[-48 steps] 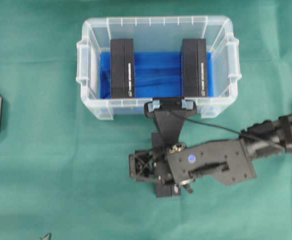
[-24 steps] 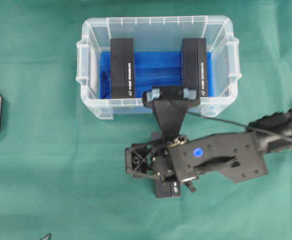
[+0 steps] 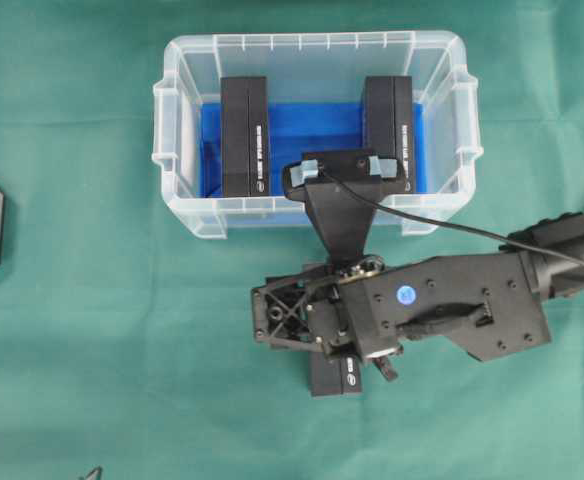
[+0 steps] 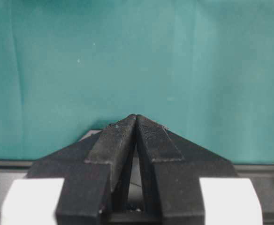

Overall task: Take the box out of the case with the right arm.
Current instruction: 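Lower the held box onto the cloth in front of the case, then open the right gripper and withdraw it to the right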

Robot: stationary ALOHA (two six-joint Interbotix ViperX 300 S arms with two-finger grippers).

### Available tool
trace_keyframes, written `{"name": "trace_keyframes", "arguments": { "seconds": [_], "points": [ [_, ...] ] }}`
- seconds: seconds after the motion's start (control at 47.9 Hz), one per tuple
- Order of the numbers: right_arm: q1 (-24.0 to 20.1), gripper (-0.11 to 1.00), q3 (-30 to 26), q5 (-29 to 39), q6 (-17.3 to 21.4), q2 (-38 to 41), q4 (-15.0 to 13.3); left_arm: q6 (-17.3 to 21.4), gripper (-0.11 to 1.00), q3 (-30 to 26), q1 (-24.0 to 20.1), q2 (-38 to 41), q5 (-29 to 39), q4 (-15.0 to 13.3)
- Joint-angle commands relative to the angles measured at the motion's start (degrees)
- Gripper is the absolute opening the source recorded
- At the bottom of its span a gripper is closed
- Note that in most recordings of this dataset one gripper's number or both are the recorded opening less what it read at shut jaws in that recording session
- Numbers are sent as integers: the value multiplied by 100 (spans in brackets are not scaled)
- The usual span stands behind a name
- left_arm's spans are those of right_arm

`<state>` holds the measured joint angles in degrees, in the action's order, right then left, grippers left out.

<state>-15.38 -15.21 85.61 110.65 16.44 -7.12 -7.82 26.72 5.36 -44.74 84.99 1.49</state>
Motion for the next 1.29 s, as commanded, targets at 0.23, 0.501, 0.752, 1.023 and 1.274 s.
{"name": "trace_keyframes", "arguments": {
  "seconds": [0.23, 0.501, 0.752, 1.023, 1.274],
  "points": [
    [-220, 89, 1195, -158, 299, -1283, 97, 0, 2, -141, 18, 26, -18, 18],
    [-466, 89, 2681, -193, 598, -2593, 105, 0, 2, -141, 18, 26, -9, 18],
    [-756, 89, 3779, -185, 905, -3762, 105, 9, 2, -132, 18, 26, -9, 18],
    [-703, 89, 4034, -167, 817, -4166, -97, 18, 2, -132, 18, 26, -9, 18],
    [202, 89, 4122, -123, -290, -4333, -185, 9, 2, -132, 18, 26, -18, 18]
  ]
}}
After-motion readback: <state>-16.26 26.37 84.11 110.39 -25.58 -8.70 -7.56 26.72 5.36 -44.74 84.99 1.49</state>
